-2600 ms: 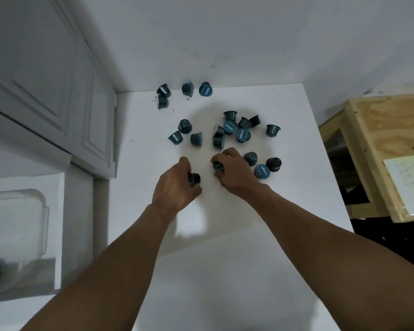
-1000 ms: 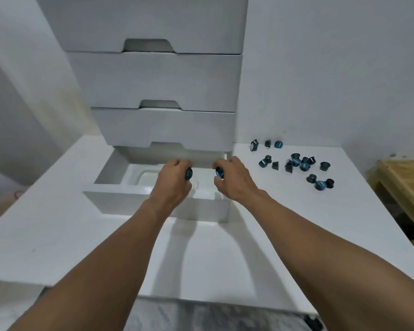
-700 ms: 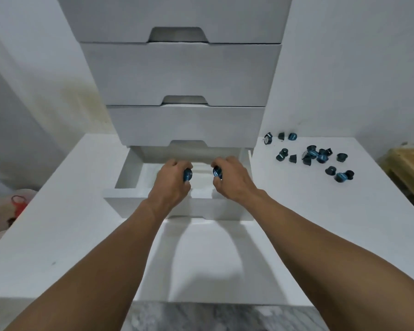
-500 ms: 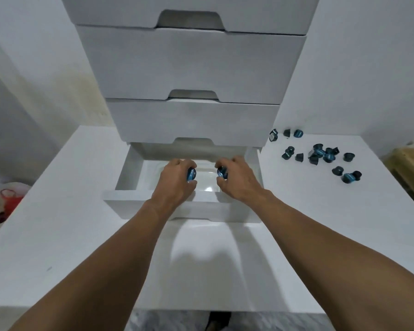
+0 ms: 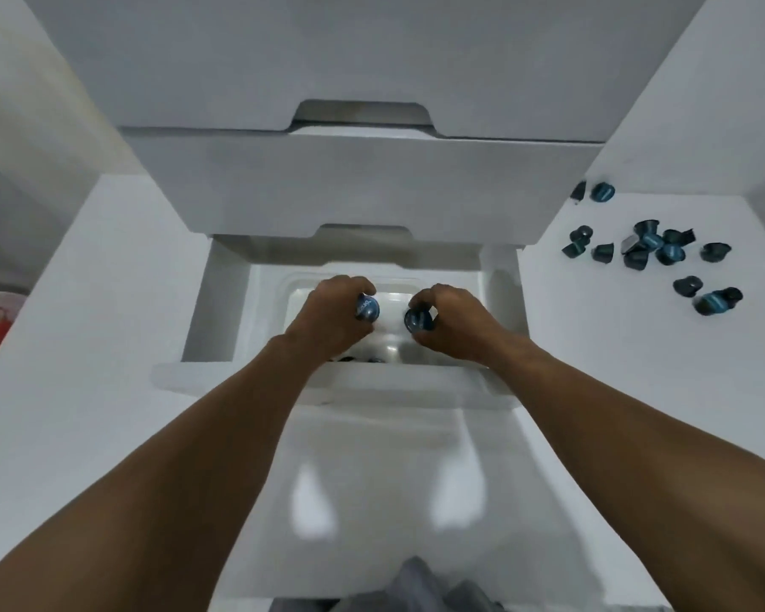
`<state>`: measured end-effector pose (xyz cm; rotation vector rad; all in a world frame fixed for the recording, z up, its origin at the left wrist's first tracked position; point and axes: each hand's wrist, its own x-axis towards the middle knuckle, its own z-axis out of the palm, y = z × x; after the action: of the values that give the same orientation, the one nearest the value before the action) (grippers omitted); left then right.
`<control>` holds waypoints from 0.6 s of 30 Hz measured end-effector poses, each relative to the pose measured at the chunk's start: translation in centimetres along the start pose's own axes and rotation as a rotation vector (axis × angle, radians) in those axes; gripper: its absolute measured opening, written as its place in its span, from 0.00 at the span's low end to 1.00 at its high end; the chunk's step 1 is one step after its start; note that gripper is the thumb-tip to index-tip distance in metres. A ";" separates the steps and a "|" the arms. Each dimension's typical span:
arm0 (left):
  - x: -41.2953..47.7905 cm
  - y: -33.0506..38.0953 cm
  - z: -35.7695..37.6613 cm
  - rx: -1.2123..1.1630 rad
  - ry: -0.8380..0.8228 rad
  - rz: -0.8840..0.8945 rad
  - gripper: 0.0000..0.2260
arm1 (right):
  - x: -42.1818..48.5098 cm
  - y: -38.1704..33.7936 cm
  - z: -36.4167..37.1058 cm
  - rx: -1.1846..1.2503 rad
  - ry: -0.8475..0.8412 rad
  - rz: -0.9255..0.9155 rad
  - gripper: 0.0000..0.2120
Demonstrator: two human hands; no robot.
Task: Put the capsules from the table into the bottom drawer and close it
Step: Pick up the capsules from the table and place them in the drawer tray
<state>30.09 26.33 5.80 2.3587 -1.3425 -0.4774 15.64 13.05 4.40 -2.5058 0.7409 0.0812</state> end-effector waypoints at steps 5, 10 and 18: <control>2.6 -1.9 2.1 0.006 -0.173 0.017 0.18 | 1.6 0.6 1.2 -0.058 -0.120 -0.009 0.15; 4.2 -2.3 3.9 0.037 -0.302 0.069 0.18 | 2.8 0.9 2.2 -0.173 -0.214 -0.056 0.15; 5.4 -2.9 4.8 -0.015 -0.446 0.096 0.18 | 3.4 1.7 1.9 -0.161 -0.280 0.007 0.19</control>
<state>32.61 22.26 -0.33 2.2423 -1.6213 -1.0247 17.84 11.09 1.27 -2.5686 0.6483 0.5011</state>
